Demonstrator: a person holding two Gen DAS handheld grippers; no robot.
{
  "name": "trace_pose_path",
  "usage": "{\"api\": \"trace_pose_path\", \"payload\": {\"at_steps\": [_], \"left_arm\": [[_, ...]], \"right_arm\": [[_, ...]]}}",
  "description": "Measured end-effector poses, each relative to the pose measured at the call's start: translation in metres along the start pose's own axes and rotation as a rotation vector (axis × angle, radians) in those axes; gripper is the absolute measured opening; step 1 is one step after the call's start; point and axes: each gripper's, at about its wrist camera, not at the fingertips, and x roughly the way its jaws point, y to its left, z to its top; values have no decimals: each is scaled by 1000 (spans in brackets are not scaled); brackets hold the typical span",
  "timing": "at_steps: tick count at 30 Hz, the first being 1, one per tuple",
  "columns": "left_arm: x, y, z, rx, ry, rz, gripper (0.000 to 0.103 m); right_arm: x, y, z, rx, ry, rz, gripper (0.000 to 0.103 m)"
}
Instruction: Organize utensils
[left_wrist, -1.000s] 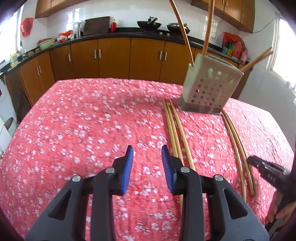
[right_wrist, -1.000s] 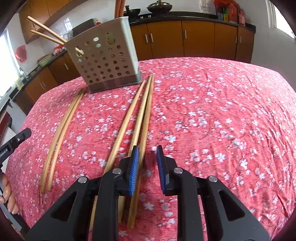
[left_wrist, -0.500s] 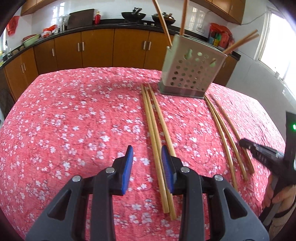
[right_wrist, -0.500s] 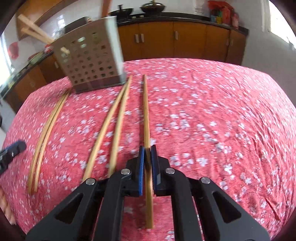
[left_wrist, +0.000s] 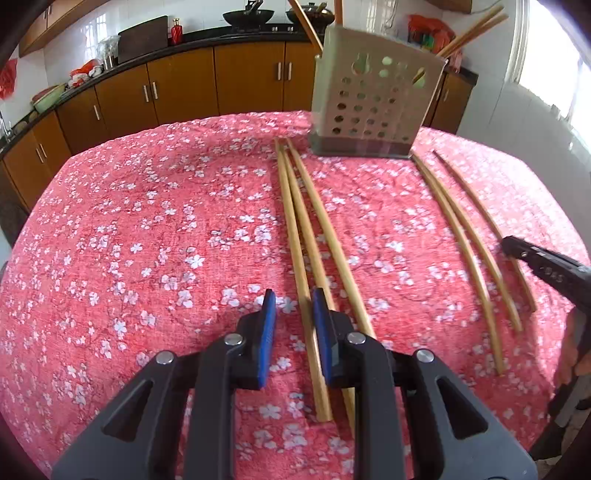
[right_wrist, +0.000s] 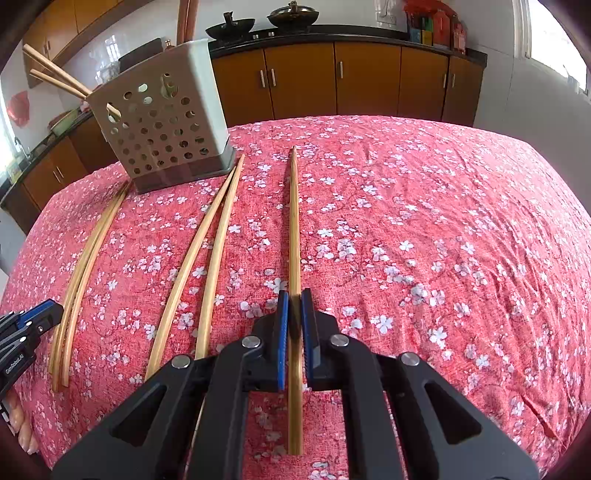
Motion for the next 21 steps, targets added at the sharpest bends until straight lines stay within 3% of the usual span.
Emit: {"api": "trace_pose_path", "payload": {"at_steps": [3, 5, 13, 21], "left_arm": [[2, -2, 2, -6, -8, 14, 18], [4, -1, 3, -11, -11, 34, 9], [10, 45, 14, -119, -15, 123, 9], [6, 61, 11, -162, -39, 68, 10]], "right_arm": [[-1, 1, 0, 1, 8, 18, 8], [-1, 2, -1, -6, 6, 23, 9], [3, -16, 5, 13, -15, -27, 8], [3, -28, 8, 40, -20, -34, 8]]}}
